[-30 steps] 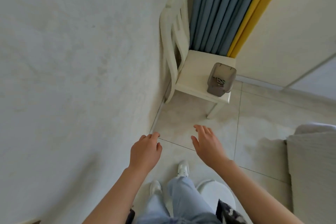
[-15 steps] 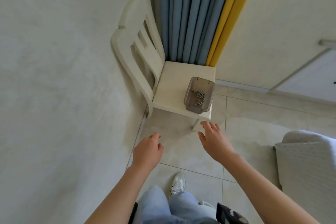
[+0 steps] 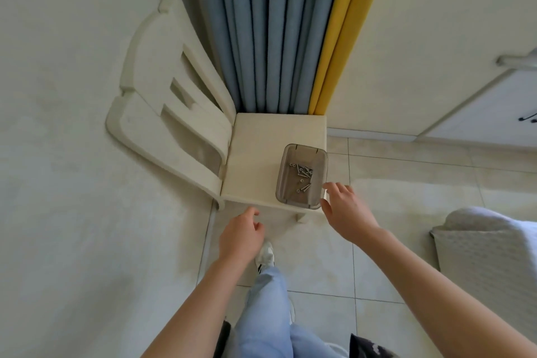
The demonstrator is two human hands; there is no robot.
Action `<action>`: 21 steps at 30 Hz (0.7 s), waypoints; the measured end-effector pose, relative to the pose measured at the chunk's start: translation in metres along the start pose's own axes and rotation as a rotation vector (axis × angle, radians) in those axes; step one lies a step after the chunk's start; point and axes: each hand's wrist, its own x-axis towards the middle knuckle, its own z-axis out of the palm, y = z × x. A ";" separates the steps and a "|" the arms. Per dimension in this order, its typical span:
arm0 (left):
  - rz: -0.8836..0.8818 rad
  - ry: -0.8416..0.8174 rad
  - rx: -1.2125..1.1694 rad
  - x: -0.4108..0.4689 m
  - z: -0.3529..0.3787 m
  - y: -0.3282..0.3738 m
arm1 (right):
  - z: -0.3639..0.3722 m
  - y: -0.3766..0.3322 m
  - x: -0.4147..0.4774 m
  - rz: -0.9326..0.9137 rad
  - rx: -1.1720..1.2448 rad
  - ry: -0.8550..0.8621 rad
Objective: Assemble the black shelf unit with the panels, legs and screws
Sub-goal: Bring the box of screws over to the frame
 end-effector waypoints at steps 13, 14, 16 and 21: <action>-0.155 -0.107 -0.129 0.096 -0.002 0.025 | -0.020 0.002 0.119 -0.019 0.003 -0.112; -0.168 -0.111 -0.151 0.099 0.000 0.027 | -0.022 0.005 0.127 -0.031 0.000 -0.119; -0.199 -0.110 -0.177 0.104 0.005 0.030 | -0.024 0.010 0.142 -0.056 -0.016 -0.143; -0.345 -0.070 -0.245 0.108 0.022 0.041 | -0.032 0.022 0.178 -0.138 -0.086 -0.270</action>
